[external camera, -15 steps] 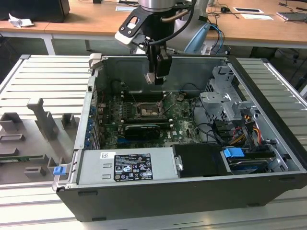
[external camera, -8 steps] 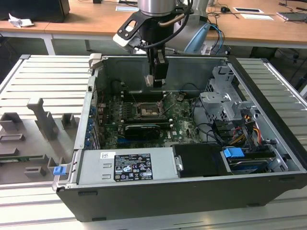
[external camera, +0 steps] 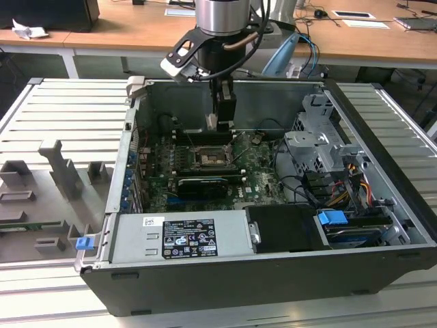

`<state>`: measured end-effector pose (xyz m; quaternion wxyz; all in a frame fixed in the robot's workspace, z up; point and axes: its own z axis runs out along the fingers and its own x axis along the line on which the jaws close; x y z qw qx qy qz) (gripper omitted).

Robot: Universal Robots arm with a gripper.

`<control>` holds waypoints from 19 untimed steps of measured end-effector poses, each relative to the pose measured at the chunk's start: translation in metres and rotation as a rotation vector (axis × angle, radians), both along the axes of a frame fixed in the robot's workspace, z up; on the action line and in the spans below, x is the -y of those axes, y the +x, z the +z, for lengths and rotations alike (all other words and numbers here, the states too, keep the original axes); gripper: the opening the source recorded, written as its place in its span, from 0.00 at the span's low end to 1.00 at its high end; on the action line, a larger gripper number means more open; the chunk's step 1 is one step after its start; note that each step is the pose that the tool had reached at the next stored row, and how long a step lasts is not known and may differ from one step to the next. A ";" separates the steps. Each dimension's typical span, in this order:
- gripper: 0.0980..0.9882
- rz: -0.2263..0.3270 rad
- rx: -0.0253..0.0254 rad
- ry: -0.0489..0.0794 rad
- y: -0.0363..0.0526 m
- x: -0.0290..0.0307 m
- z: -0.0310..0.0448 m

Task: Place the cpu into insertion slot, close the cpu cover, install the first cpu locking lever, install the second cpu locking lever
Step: 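Place the cpu into insertion slot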

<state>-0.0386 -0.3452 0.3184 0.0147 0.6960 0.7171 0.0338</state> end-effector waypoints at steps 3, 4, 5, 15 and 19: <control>0.49 -0.015 0.0001 -0.014 0.0000 0.0000 -0.0027; 0.49 -0.015 0.0001 -0.018 0.0000 0.0000 -0.0036; 0.49 -0.015 0.0000 -0.018 0.0000 -0.0001 -0.0050; 0.49 0.002 0.0002 -0.019 -0.0009 -0.0013 -0.0280; 0.49 0.002 0.0001 -0.019 -0.0020 -0.0021 -0.0399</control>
